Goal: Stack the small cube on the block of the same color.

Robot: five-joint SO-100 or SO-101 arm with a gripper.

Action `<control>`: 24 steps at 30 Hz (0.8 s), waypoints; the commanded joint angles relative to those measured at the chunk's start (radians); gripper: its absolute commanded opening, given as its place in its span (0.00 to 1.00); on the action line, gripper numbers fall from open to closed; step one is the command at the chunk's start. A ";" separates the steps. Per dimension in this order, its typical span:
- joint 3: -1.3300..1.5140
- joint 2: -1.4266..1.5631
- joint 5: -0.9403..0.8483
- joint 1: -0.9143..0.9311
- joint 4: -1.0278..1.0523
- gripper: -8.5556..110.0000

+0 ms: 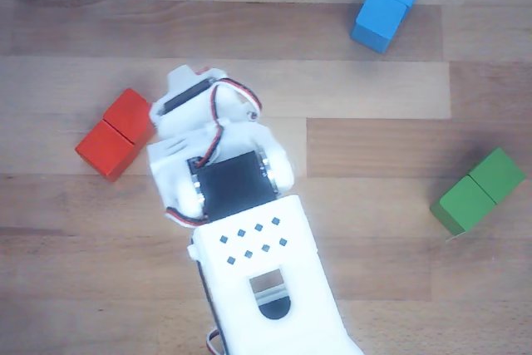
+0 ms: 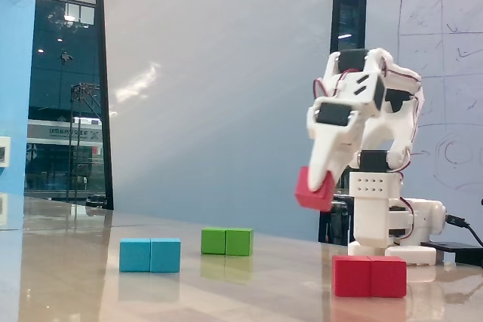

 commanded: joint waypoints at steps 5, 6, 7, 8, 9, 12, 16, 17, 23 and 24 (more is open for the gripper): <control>-0.224 0.031 -0.003 -0.152 0.077 0.17; -0.229 0.031 -0.003 -0.164 0.081 0.17; -0.230 0.032 -0.005 -0.173 0.083 0.17; -0.233 0.032 -0.005 -0.181 0.083 0.17; -0.239 0.032 -0.005 -0.187 0.086 0.17; -0.267 0.031 -0.005 -0.198 0.095 0.17; -0.322 -0.031 -0.006 -0.199 0.117 0.17; -0.339 -0.057 -0.006 -0.199 0.126 0.17; -0.476 -0.190 -0.005 -0.201 0.170 0.17; -0.492 -0.215 -0.005 -0.202 0.178 0.17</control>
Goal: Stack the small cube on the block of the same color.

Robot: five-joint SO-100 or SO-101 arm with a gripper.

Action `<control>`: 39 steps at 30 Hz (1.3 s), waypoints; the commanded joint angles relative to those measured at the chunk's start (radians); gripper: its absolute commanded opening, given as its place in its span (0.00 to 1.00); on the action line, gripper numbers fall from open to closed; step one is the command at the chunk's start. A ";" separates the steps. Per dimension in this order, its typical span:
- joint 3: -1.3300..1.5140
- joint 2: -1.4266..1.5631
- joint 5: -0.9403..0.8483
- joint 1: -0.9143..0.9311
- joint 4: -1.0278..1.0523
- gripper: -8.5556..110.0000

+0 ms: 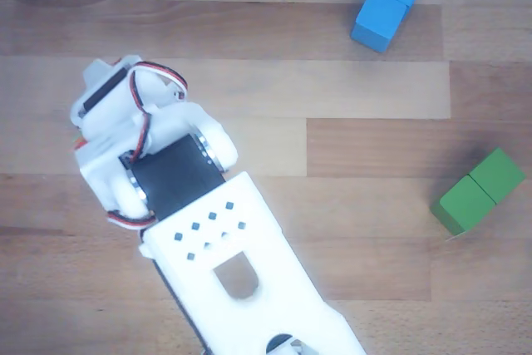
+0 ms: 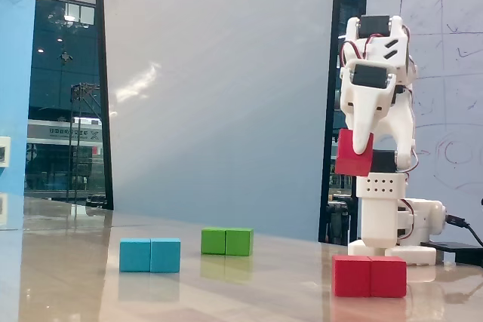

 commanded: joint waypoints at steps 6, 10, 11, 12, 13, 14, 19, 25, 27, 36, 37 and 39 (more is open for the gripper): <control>-0.193 -0.172 -0.005 -0.011 0.035 0.17; -0.192 -0.227 -0.003 -0.012 0.031 0.17; -0.192 -0.239 -0.003 -0.012 0.029 0.17; -0.192 -0.252 -0.003 -0.012 0.028 0.17; -0.192 -0.262 -0.003 -0.012 0.026 0.17; -0.192 -0.275 -0.003 -0.012 0.025 0.17; -0.192 -0.321 -0.002 -0.012 0.020 0.17; -0.192 -0.371 0.008 -0.072 0.018 0.17; -0.193 -0.385 0.009 -0.092 0.018 0.17; -0.206 -0.468 0.000 -0.103 -0.018 0.17; -0.206 -0.474 -0.002 -0.101 -0.028 0.17; -0.206 -0.486 -0.002 -0.101 -0.035 0.17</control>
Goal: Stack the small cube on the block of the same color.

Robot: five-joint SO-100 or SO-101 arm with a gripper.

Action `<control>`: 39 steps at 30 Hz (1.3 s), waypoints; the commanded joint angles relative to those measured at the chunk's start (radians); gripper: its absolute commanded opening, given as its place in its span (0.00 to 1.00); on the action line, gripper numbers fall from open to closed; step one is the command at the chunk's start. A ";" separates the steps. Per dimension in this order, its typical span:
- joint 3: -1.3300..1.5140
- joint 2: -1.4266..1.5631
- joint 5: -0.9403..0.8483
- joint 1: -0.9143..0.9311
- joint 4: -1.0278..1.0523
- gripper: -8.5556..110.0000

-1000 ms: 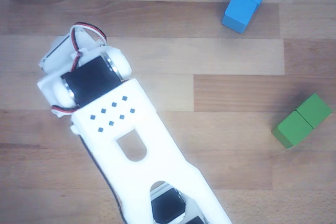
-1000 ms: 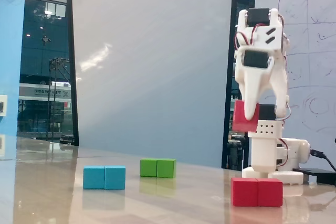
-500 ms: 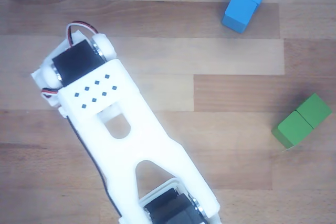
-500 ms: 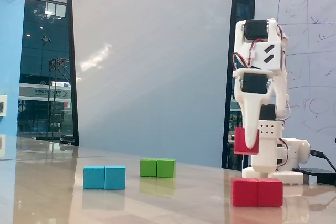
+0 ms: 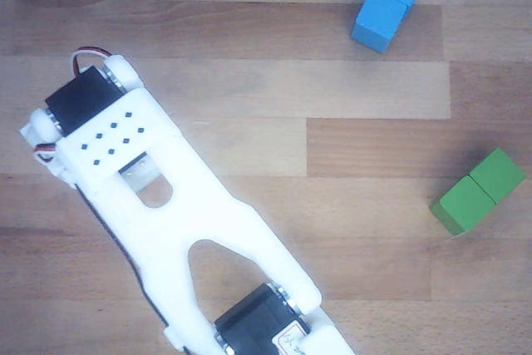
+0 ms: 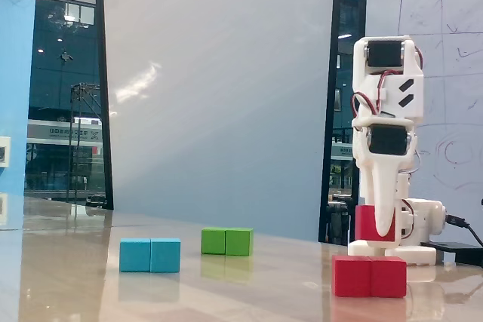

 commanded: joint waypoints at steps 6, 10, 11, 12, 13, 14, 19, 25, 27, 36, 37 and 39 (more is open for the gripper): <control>-0.106 -0.012 -0.003 0.002 -0.041 0.17; -0.106 -0.021 -0.005 0.003 -0.041 0.17; -0.106 -0.021 -0.005 0.003 -0.041 0.17; -0.106 -0.021 -0.005 0.003 -0.041 0.17; -0.106 -0.021 -0.005 0.003 -0.041 0.17; -0.106 -0.021 -0.005 0.003 -0.041 0.17; -0.106 -0.021 -0.005 0.025 -0.043 0.17; -0.106 -0.020 -0.006 0.040 -0.043 0.17; -0.106 -0.020 -0.006 0.037 -0.043 0.17; -0.106 -0.020 -0.006 0.031 -0.043 0.17; -0.106 -0.020 -0.006 0.031 -0.043 0.17; -0.106 -0.020 -0.006 0.029 -0.043 0.17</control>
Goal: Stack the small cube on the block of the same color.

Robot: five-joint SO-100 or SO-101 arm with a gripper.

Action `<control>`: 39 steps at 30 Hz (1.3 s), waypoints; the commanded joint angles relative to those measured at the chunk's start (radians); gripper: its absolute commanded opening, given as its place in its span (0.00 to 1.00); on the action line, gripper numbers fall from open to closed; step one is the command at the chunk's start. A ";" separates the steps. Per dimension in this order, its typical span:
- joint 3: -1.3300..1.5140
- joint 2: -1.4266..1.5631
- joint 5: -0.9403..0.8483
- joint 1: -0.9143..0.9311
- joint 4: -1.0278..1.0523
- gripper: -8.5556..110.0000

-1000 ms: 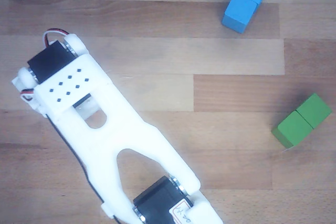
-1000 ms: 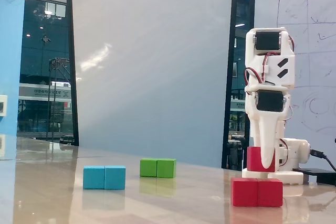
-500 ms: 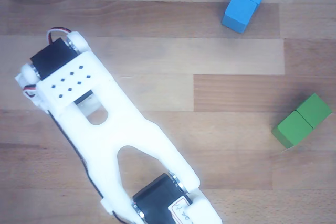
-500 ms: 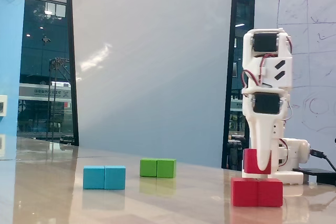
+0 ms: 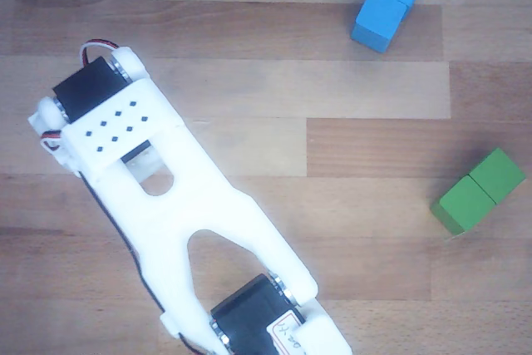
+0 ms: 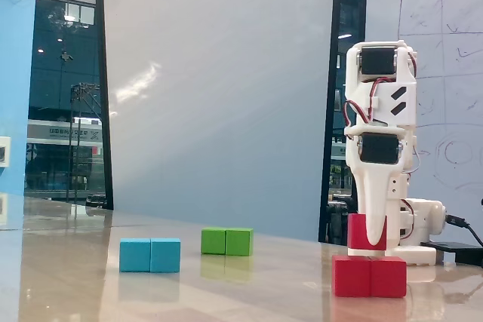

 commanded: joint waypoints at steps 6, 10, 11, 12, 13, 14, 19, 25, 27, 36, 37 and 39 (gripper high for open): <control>-0.106 0.015 -0.005 -0.005 -0.017 0.17; -0.106 0.014 -0.005 -0.003 -0.017 0.17; -0.106 0.014 -0.005 -0.003 -0.017 0.17; -0.106 0.014 -0.005 -0.002 -0.017 0.17; -0.106 0.014 -0.005 0.002 -0.017 0.17; -0.106 0.014 -0.005 0.003 -0.017 0.17; -0.106 0.012 -0.005 0.009 -0.014 0.17; -0.106 -0.028 -0.031 0.011 -0.009 0.17; -0.106 -0.026 -0.035 0.011 -0.011 0.17; -0.106 -0.023 -0.043 0.040 -0.015 0.17; -0.106 -0.023 -0.043 0.040 -0.015 0.17; -0.106 -0.023 -0.043 0.040 -0.015 0.18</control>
